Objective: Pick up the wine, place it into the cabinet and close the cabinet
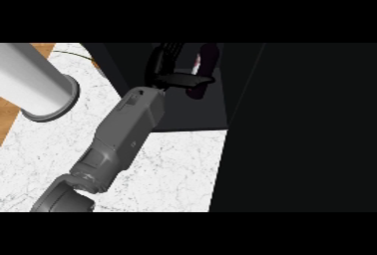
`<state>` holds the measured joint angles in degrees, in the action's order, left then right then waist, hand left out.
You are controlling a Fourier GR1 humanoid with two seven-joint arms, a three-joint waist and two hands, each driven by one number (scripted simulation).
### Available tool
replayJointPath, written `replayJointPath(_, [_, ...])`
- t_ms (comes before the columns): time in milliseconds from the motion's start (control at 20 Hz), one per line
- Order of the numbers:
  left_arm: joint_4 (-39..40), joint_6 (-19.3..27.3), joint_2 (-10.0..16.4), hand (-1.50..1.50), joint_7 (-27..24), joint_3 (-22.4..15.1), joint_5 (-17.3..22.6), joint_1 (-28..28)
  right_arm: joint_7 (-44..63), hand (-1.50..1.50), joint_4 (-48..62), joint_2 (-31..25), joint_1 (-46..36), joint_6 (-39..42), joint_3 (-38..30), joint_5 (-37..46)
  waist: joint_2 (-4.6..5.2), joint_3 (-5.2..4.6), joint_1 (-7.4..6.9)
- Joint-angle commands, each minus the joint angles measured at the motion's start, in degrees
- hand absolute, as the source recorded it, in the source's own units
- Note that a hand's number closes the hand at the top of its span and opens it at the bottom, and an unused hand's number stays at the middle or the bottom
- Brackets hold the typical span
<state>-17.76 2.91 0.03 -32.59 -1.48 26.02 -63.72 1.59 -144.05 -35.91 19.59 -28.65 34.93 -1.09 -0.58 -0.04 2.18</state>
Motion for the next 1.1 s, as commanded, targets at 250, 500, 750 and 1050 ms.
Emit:
replayJointPath(250, [-13.0, -3.5, 0.0, -1.5, 2.3, -8.8, 6.3, 11.0, 5.1, -1.5, -10.8, -1.8, 3.0, -0.6, -1.7, -2.4, -0.46, 0.02, -1.85])
replayJointPath(500, [-21.5, -1.9, 0.0, -1.5, 3.9, -13.7, 9.3, 18.6, 5.8, -1.5, -12.4, -2.8, 4.1, -0.6, -2.6, -4.0, -0.56, 0.02, -2.19])
replayJointPath(750, [-31.7, -1.4, 1.9, -1.5, 5.3, -17.3, 7.1, 29.4, 4.1, -1.5, -12.3, -2.4, 5.7, -1.5, -1.6, -2.2, -0.57, 0.04, -3.1])
replayJointPath(1050, [-46.7, 2.2, 3.1, -1.5, 7.6, -21.2, 6.8, 41.7, 5.9, -1.5, -12.3, -2.4, 5.2, -2.1, -3.5, -2.3, -0.35, 0.01, -3.22])
